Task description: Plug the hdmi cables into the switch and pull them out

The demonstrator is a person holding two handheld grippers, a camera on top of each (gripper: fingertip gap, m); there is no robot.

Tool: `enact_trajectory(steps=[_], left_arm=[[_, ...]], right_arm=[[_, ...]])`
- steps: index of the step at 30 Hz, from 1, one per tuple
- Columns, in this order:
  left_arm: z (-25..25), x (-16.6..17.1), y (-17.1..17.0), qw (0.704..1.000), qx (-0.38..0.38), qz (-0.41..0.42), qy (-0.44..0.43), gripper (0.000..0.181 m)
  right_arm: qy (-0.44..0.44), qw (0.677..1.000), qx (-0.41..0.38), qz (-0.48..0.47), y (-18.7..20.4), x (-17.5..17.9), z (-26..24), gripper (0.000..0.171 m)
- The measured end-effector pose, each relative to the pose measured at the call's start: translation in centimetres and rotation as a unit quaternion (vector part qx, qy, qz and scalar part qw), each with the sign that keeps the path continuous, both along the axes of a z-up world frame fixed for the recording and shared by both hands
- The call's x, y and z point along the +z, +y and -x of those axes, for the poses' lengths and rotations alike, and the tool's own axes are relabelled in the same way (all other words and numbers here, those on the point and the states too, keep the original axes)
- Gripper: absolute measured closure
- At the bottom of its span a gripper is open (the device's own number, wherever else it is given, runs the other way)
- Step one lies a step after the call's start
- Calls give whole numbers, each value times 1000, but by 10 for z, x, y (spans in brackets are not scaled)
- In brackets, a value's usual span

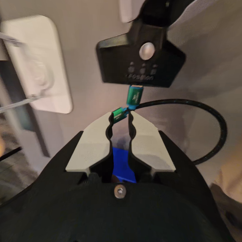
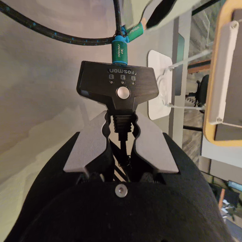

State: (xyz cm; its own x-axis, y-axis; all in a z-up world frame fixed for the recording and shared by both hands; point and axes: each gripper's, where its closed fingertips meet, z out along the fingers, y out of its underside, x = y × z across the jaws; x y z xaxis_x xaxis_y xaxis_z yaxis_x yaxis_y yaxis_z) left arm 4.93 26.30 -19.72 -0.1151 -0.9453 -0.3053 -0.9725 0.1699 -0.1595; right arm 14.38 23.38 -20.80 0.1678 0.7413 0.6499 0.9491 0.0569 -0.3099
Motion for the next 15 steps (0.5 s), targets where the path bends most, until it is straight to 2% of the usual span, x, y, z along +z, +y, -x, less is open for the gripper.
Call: enact_trajectory(steps=[2, 4, 8, 10, 15], left_arm=[[-6, 40, 12, 994, 11, -69, -82, 158], [1, 78, 21, 981, 51, -114, -151, 160], [37, 133, 25, 946, 89, -212, -229, 164], [55, 140, 17, 936, 102, -229, -247, 166], [90, 111, -2, 938, 122, -229, -230, 168]], right_arm=[[21, 999, -28, -2, 3, 13, -15, 140], [48, 997, -60, -8, 8, 28, -31, 140], [112, 985, -125, -27, 16, 70, -68, 140], [153, 975, -153, -44, 20, 96, -89, 140], [278, 928, -231, -93, 31, 164, -155, 140]])
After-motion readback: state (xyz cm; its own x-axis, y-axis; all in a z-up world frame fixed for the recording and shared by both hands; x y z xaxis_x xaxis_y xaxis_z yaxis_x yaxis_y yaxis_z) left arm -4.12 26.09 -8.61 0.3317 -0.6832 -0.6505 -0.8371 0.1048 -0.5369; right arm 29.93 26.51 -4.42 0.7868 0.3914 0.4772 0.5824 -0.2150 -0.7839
